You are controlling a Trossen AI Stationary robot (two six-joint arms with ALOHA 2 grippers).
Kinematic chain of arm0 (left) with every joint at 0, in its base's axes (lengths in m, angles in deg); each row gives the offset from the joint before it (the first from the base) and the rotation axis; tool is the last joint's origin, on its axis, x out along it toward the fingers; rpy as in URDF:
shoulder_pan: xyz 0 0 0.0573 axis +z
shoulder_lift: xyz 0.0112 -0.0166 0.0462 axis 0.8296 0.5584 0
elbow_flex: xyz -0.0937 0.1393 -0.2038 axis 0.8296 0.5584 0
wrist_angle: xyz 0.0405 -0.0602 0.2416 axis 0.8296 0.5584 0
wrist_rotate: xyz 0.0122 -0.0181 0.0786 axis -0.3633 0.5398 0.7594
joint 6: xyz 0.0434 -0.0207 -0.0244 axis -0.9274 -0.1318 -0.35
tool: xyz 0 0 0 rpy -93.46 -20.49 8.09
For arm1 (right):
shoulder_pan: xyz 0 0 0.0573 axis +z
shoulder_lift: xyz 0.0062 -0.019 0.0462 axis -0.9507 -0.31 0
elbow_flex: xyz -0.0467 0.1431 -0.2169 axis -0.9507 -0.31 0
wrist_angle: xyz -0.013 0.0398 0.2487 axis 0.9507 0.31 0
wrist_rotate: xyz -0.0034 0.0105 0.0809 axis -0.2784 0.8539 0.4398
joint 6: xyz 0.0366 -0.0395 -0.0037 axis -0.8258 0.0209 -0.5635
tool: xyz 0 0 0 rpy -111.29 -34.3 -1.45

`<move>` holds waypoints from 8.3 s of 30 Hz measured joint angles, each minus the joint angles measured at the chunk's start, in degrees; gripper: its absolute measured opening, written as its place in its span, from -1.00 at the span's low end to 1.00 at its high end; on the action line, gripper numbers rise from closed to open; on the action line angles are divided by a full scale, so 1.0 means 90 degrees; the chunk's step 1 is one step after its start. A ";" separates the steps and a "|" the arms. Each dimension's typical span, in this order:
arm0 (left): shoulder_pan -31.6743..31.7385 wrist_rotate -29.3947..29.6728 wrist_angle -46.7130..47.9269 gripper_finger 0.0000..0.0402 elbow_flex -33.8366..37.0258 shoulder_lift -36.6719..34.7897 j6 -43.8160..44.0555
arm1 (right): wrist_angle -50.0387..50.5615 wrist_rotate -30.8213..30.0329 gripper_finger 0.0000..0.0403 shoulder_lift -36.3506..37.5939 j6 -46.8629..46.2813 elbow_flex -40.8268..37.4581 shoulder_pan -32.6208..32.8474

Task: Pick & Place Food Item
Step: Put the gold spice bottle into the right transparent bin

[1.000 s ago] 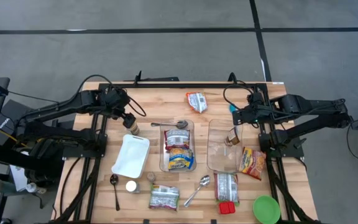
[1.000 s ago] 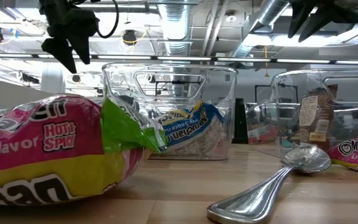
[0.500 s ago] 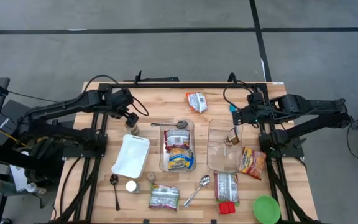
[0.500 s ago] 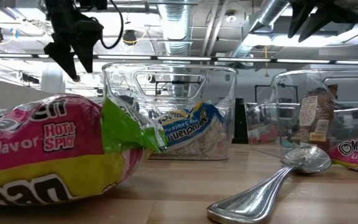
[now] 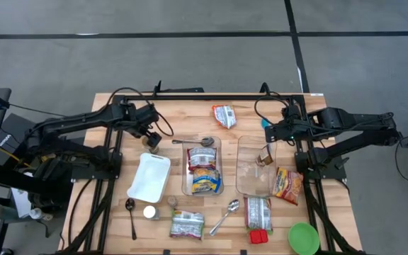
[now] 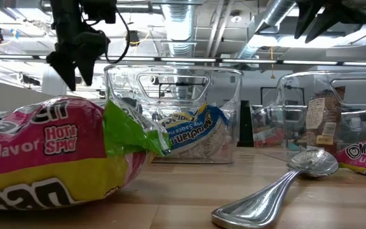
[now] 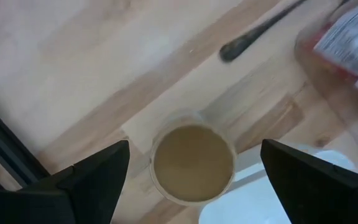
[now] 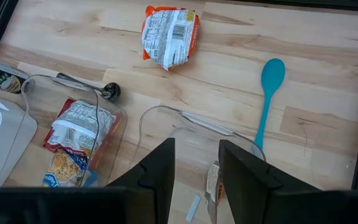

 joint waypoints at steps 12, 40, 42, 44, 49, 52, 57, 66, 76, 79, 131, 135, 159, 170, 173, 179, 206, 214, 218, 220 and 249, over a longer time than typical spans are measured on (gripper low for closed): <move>-0.0015 -0.0351 -0.0859 0.77 0.1002 -0.0010 0.0167 | 0.0002 0.0000 -0.41 0.0000 0.0002 0.0000 0.0000; -0.0015 -0.0337 -0.1652 0.52 0.1737 -0.0010 0.0158 | 0.0002 0.0000 -0.41 0.0000 0.0000 0.0000 -0.0002; -0.0010 -0.0335 -0.1661 0.50 0.1737 -0.0010 0.0158 | 0.0002 0.0000 -0.41 0.0000 -0.0002 0.0000 0.0000; -0.0010 -0.0335 -0.1661 0.47 0.1737 -0.0010 0.0158 | 0.0002 0.0000 -0.41 0.0000 0.0000 0.0000 0.0000; -0.0012 -0.0334 -0.1661 0.44 0.1735 -0.0010 0.0163 | 0.0002 0.0000 -0.41 0.0000 -0.0001 0.0000 -0.0002; -0.0010 -0.0335 -0.1661 0.44 0.1735 -0.0010 0.0163 | 0.0002 0.0000 -0.41 0.0000 -0.0002 0.0000 -0.0002; -0.0010 -0.0335 -0.1663 0.43 0.1735 -0.0012 0.0163 | 0.0002 0.0000 -0.41 -0.0001 0.0000 0.0000 0.0000; -0.0010 -0.0335 -0.1666 0.43 0.1735 -0.0012 0.0165 | 0.0002 0.0000 -0.41 0.0000 0.0000 0.0000 0.0000; -0.0010 -0.0335 -0.1666 0.43 0.1735 -0.0010 0.0165 | 0.0002 0.0000 -0.41 0.0000 0.0001 0.0000 -0.0002; -0.0010 -0.0335 -0.1666 0.42 0.1735 -0.0012 0.0165 | 0.0002 0.0000 -0.41 0.0000 0.0002 0.0000 -0.0001; -0.0864 -0.2313 -0.4840 0.42 0.0091 -0.0318 0.1850 | -0.1914 0.0095 -0.41 0.0000 0.2251 0.0000 0.0023; -0.0996 -0.2336 -0.5371 0.42 0.0091 0.0038 0.2079 | -0.2710 0.0267 -0.41 0.0000 0.3069 0.0000 0.0159; -0.1013 -0.2312 -0.6978 0.42 0.0096 0.1178 0.3119 | -0.4001 -0.0055 -0.41 -0.1637 0.4920 0.0782 0.0470; -0.1013 -0.2309 -0.7056 0.42 0.0096 0.1174 0.3119 | -0.2758 -0.0216 -0.41 -0.2636 0.5486 0.1982 0.0692; -0.1013 -0.2309 -0.7055 0.42 0.0096 0.1173 0.3118 | -0.2654 0.0039 -0.41 -0.2847 0.5648 0.2030 0.0687; -0.1013 -0.2309 -0.7050 0.42 0.0096 0.1173 0.3118 | -0.2718 0.0121 -0.41 -0.3091 0.5945 0.2023 0.0650; -0.1013 -0.2312 -0.7058 0.42 0.0096 0.1170 0.3138 | -0.3641 0.0165 0.45 -0.3083 0.6175 0.2011 0.0521; -0.1107 -0.2311 -0.7307 0.42 0.0093 0.1170 0.3283 | -0.3644 0.0185 0.52 -0.3434 0.6337 0.1979 0.0372; -0.1159 -0.2326 -0.7320 0.42 0.0093 0.1168 0.3296 | -0.3729 0.0207 0.52 -0.3582 0.6343 0.1977 0.0277; -0.1185 -0.2326 -0.7348 0.42 0.0093 0.1168 0.3310 | -0.3979 0.0387 0.52 -0.3648 0.6370 0.2024 0.0217; -0.1265 -0.2314 -0.7463 0.42 0.0093 0.1168 0.3485 | -0.3932 0.1163 0.38 -0.3881 0.6387 0.1999 0.0070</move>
